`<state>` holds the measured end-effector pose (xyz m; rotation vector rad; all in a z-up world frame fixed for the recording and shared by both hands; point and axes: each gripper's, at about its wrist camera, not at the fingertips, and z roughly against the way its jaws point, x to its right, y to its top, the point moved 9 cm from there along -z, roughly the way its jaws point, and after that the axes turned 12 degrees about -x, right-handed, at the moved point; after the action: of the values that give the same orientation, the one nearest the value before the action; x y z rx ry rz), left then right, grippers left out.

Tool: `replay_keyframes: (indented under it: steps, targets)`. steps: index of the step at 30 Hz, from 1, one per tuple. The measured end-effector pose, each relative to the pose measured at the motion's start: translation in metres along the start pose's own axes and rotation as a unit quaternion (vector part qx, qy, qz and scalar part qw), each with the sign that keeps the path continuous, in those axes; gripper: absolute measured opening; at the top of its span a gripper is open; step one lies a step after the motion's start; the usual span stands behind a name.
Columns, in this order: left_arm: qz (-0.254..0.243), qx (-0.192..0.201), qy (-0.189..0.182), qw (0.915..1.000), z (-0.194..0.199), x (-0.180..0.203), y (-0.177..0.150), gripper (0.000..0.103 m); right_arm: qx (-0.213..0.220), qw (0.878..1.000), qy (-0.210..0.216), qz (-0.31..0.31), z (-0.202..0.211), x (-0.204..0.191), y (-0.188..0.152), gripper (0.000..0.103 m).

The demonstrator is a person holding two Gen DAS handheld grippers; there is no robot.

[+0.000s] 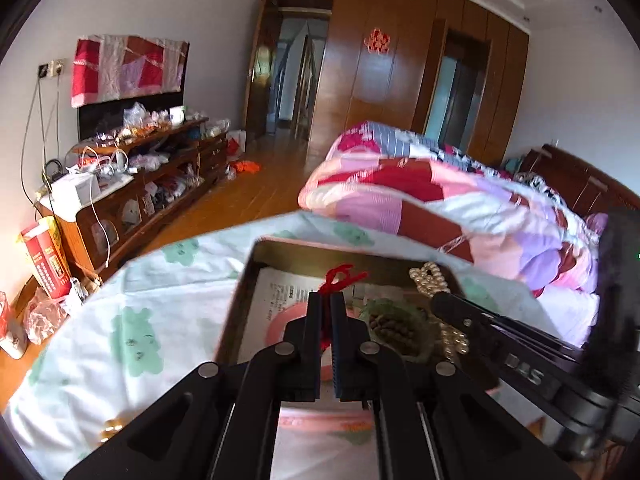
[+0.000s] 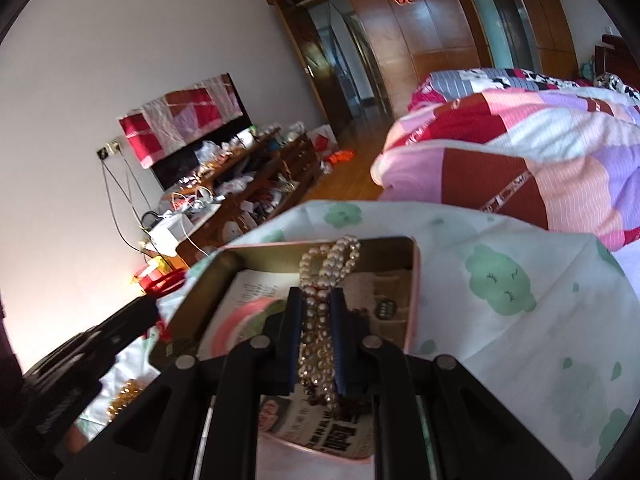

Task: Organize jewelry
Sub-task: 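Carry the pearl necklace and red string bracelet into the pink tin and open both grippers, then move both grippers back over the remaining jewelry on the table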

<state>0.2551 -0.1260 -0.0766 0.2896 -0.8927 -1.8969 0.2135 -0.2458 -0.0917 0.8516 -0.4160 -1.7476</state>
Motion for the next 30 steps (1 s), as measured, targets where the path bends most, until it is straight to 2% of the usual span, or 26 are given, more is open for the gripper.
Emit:
replay_keyframes:
  steps: [5,8,9,10,11,12,13,14,15,17,20,22,26,30]
  targets:
    - [0.01,-0.027,0.013,0.9995,-0.024,-0.007,-0.003,0.003,-0.011,1.0,-0.003,-0.003,-0.007,0.005,-0.002,0.016]
    - [0.014,-0.016,0.023,0.9995,-0.018,-0.009,0.001,0.006,0.0,1.0,0.003,-0.001,-0.005,0.003,0.0,0.018]
    - [0.01,-0.013,0.034,0.9993,-0.015,-0.01,0.003,0.011,0.003,1.0,0.009,-0.002,-0.003,0.002,0.001,0.022]
    - [0.007,-0.014,0.046,0.9988,-0.01,-0.011,0.002,0.025,0.008,1.0,0.014,-0.002,0.0,0.001,0.002,0.026]
    - [0.007,-0.017,0.052,0.9985,-0.008,-0.013,0.002,0.036,0.022,1.0,0.013,-0.002,0.007,0.001,0.004,0.039]
    - [0.011,-0.017,0.062,0.9979,-0.003,-0.016,0.001,0.057,0.038,0.999,0.008,-0.004,0.014,0.001,0.007,0.055]
    - [0.017,-0.012,0.071,0.9972,0.005,-0.02,0.0,0.069,0.062,0.998,-0.001,-0.007,0.024,0.004,0.01,0.061]
    - [0.027,0.001,0.077,0.9966,0.016,-0.023,-0.003,0.071,0.102,0.994,-0.021,-0.015,0.041,0.01,0.014,0.068]
    - [0.037,0.006,0.076,0.9964,0.027,-0.024,-0.009,0.071,0.121,0.992,-0.038,-0.02,0.05,0.015,0.016,0.069]
    - [0.047,-0.004,0.074,0.9962,0.039,-0.025,-0.021,0.071,0.139,0.987,-0.07,-0.032,0.062,0.026,0.017,0.069]
    - [0.069,-0.01,0.083,0.9941,0.059,-0.032,-0.045,0.071,0.115,0.988,-0.079,-0.063,0.055,0.041,0.012,0.069]
    - [0.076,-0.015,0.09,0.9929,0.068,-0.037,-0.059,0.071,0.112,0.985,-0.102,-0.087,0.057,0.054,0.01,0.069]
    - [0.096,-0.009,0.134,0.9862,0.092,-0.058,-0.082,0.071,0.124,0.978,-0.129,-0.109,0.07,0.066,0.007,0.069]
    - [0.111,0.004,0.178,0.9777,0.112,-0.087,-0.096,0.071,0.114,0.981,-0.129,-0.091,0.077,0.055,-0.005,0.069]
